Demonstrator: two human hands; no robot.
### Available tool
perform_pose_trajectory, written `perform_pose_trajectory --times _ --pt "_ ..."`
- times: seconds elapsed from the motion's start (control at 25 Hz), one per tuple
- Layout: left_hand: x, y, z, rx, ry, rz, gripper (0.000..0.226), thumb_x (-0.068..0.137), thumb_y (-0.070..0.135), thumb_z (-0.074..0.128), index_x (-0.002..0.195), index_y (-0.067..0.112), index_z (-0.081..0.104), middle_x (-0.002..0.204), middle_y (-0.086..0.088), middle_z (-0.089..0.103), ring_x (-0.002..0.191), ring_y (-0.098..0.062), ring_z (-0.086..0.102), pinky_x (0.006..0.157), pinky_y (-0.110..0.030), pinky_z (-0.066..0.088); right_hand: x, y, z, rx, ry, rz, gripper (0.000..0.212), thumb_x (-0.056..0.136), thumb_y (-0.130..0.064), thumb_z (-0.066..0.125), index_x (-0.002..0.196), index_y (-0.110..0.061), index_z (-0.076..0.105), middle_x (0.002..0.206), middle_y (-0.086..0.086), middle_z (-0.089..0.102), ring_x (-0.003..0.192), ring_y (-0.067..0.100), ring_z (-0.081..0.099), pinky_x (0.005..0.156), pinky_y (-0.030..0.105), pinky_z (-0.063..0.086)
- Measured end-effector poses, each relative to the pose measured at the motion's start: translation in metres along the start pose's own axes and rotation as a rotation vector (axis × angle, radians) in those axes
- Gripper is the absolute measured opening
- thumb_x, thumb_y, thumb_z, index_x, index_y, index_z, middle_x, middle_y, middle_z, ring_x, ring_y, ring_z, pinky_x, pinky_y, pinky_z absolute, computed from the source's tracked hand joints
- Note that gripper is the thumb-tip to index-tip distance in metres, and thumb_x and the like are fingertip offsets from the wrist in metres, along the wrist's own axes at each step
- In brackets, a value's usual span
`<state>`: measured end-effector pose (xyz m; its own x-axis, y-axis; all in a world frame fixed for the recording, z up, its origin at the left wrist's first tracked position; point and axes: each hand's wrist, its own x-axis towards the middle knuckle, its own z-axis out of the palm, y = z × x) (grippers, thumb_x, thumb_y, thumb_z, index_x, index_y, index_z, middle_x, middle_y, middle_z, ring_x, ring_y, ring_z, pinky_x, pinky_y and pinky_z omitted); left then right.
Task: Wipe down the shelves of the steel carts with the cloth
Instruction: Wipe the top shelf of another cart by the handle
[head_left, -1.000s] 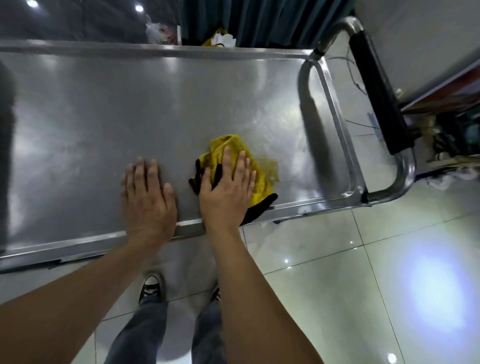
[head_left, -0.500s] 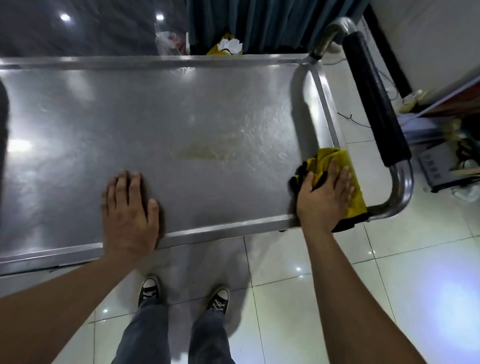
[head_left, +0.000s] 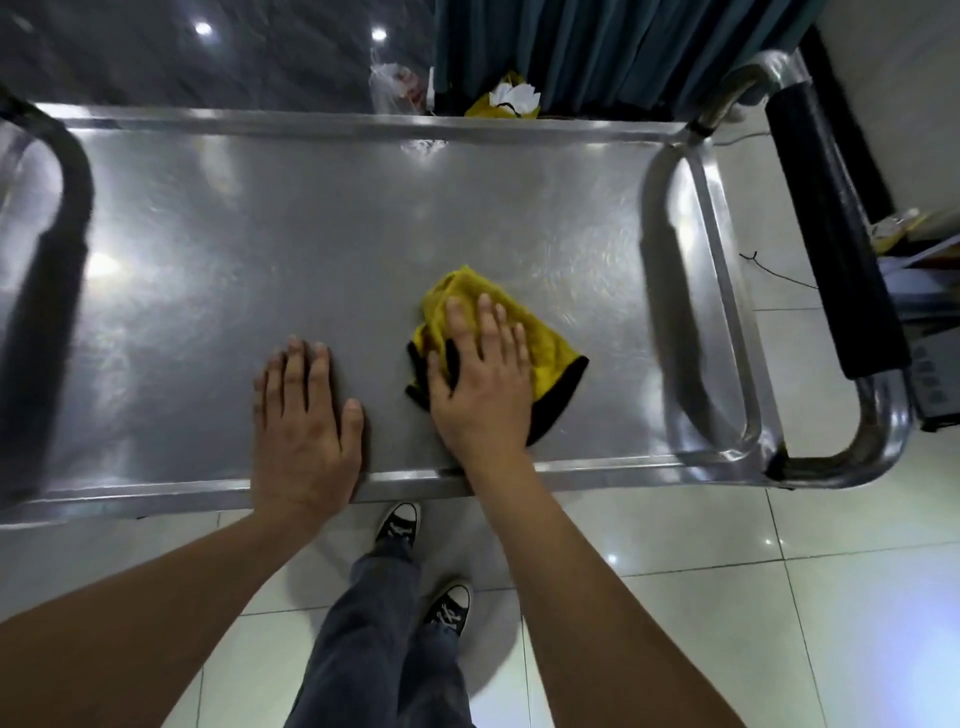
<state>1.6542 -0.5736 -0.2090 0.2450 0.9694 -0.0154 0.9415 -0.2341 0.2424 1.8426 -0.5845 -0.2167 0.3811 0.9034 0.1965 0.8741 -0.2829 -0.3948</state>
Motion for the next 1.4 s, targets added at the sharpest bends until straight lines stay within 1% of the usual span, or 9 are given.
perform_pose_trajectory --times 0.2,0.32,0.48,0.72,0.92,1.08,1.24,1.32,1.4 --pt "0.003 -0.004 -0.001 -0.074 0.024 -0.014 0.066 0.100 0.037 0.026 0.158 0.006 0.026 0.166 -0.017 0.020 0.156 -0.031 0.012 0.127 -0.048 0.009 0.043 -0.043 0.032 0.042 -0.137 -0.199 0.060 0.096 -0.047 0.050 0.154 -0.031 0.041 0.164 0.006 0.033 0.152 0.024 0.028 0.126 0.042 0.015" --pt "0.003 -0.006 -0.002 -0.077 0.022 -0.007 0.066 0.099 0.038 0.026 0.158 0.009 0.027 0.166 -0.015 0.021 0.155 -0.030 0.013 0.128 -0.046 0.008 0.047 -0.004 0.018 0.002 -0.046 0.028 0.063 0.094 -0.050 0.045 0.154 -0.028 0.042 0.162 0.009 0.035 0.151 0.028 0.030 0.126 0.043 0.015" --pt "0.002 -0.003 -0.005 -0.085 -0.005 -0.026 0.066 0.099 0.038 0.027 0.159 0.009 0.025 0.168 -0.014 0.017 0.156 -0.028 0.009 0.128 -0.046 0.007 0.036 0.109 -0.034 -0.111 0.167 0.362 0.060 0.095 -0.043 0.048 0.151 -0.021 0.047 0.157 0.016 0.042 0.145 0.035 0.038 0.125 0.046 0.018" --pt "0.004 -0.002 -0.004 -0.068 0.004 -0.017 0.067 0.101 0.039 0.028 0.159 0.006 0.024 0.167 -0.017 0.017 0.156 -0.032 0.010 0.127 -0.049 0.009 0.061 0.172 -0.064 -0.129 0.150 0.592 0.068 0.096 -0.049 0.038 0.157 -0.020 0.033 0.166 0.015 0.024 0.154 0.029 0.019 0.128 0.044 0.006" --pt "0.001 -0.005 -0.001 -0.053 -0.021 -0.016 0.069 0.102 0.045 0.022 0.161 0.010 0.013 0.170 -0.013 0.006 0.157 -0.026 -0.001 0.128 -0.047 0.005 0.100 0.087 -0.022 -0.124 0.048 0.256 0.060 0.099 -0.043 0.048 0.154 -0.020 0.041 0.162 0.015 0.034 0.150 0.032 0.030 0.126 0.043 0.013" --pt "0.000 -0.003 -0.004 -0.018 -0.019 -0.012 0.069 0.101 0.043 0.029 0.159 0.007 0.022 0.167 -0.016 0.018 0.156 -0.030 0.010 0.127 -0.049 0.011 0.091 -0.010 0.020 -0.051 -0.048 -0.045 0.058 0.098 -0.045 0.050 0.153 -0.027 0.044 0.161 0.010 0.038 0.150 0.027 0.033 0.125 0.043 0.018" --pt "0.016 -0.002 -0.011 0.018 -0.033 -0.080 0.062 0.095 0.040 0.040 0.148 0.009 0.041 0.155 -0.018 0.036 0.144 -0.038 0.034 0.120 -0.052 0.028 0.078 -0.027 0.032 -0.026 -0.051 -0.114 0.057 0.099 -0.048 0.049 0.153 -0.033 0.042 0.162 0.005 0.037 0.151 0.022 0.031 0.125 0.041 0.019" --pt "0.039 0.010 -0.010 -0.036 0.005 0.002 0.056 0.091 0.032 0.042 0.141 0.008 0.048 0.149 -0.019 0.044 0.135 -0.040 0.044 0.114 -0.052 0.036 0.079 -0.026 0.033 -0.024 -0.037 -0.107 0.056 0.099 -0.047 0.050 0.153 -0.032 0.043 0.161 0.006 0.039 0.150 0.022 0.033 0.124 0.042 0.021" --pt "0.054 0.027 -0.004 -0.065 -0.010 0.126 0.064 0.093 0.027 0.040 0.152 0.004 0.038 0.159 -0.017 0.035 0.147 -0.035 0.035 0.121 -0.051 0.029 0.083 -0.026 0.035 -0.029 -0.027 -0.117 0.055 0.099 -0.047 0.051 0.152 -0.032 0.045 0.160 0.006 0.040 0.149 0.022 0.035 0.124 0.043 0.023"
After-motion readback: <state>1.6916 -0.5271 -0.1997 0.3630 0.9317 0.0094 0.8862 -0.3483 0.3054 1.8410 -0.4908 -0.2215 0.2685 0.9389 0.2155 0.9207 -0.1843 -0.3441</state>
